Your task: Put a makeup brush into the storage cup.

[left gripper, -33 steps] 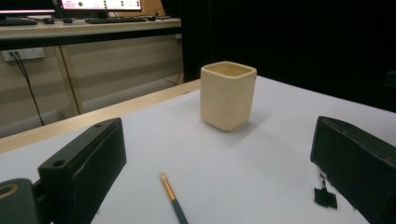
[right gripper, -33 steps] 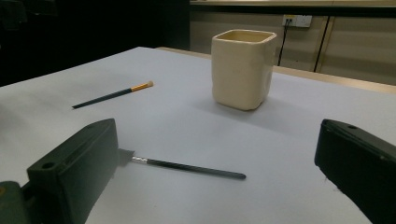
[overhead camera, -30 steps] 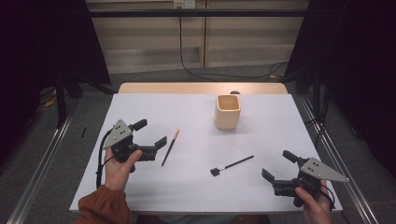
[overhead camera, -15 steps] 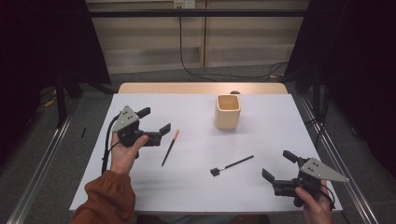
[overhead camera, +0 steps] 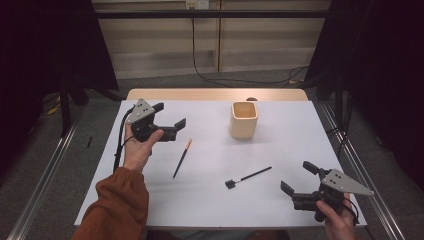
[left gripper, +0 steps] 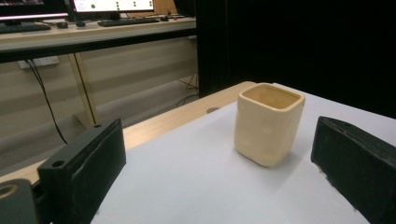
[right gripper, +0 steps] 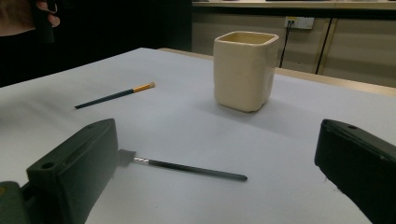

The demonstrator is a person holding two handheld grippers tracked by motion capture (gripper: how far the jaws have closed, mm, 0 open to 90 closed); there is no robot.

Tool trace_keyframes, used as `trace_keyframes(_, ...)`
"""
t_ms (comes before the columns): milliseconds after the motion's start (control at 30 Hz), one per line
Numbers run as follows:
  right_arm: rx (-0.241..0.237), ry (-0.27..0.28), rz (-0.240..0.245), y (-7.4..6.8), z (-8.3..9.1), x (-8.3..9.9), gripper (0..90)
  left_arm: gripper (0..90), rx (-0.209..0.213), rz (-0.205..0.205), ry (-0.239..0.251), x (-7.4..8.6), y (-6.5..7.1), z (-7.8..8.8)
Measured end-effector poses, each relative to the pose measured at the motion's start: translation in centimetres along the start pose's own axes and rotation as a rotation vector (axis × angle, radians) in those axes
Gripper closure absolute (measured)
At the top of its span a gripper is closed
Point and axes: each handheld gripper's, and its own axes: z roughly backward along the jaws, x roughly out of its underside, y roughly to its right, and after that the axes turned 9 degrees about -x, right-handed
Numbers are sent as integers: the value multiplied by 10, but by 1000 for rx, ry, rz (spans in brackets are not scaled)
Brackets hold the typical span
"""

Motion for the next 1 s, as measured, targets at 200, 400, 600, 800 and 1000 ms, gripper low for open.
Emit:
trace_keyframes(200, -5, -1, 4, -1, 0, 0, 0, 31, 5, 2, -16, -9, -3, -5)
trace_keyframes(400, -6, -3, 4, -1, 0, 0, 0, 37, 9, -3, -66, -9, -7, -10)
trace_keyframes(600, -11, -3, 7, -1, -1, 0, 0, 52, 7, -15, -121, -17, -7, -13)
trace_keyframes(800, -15, -4, 8, -1, -1, 0, 0, 54, 24, -26, -210, -22, -6, -18)
trace_keyframes(1000, -17, -5, 9, -1, -1, 0, 0, 44, -10, -42, -312, -22, -6, -25)
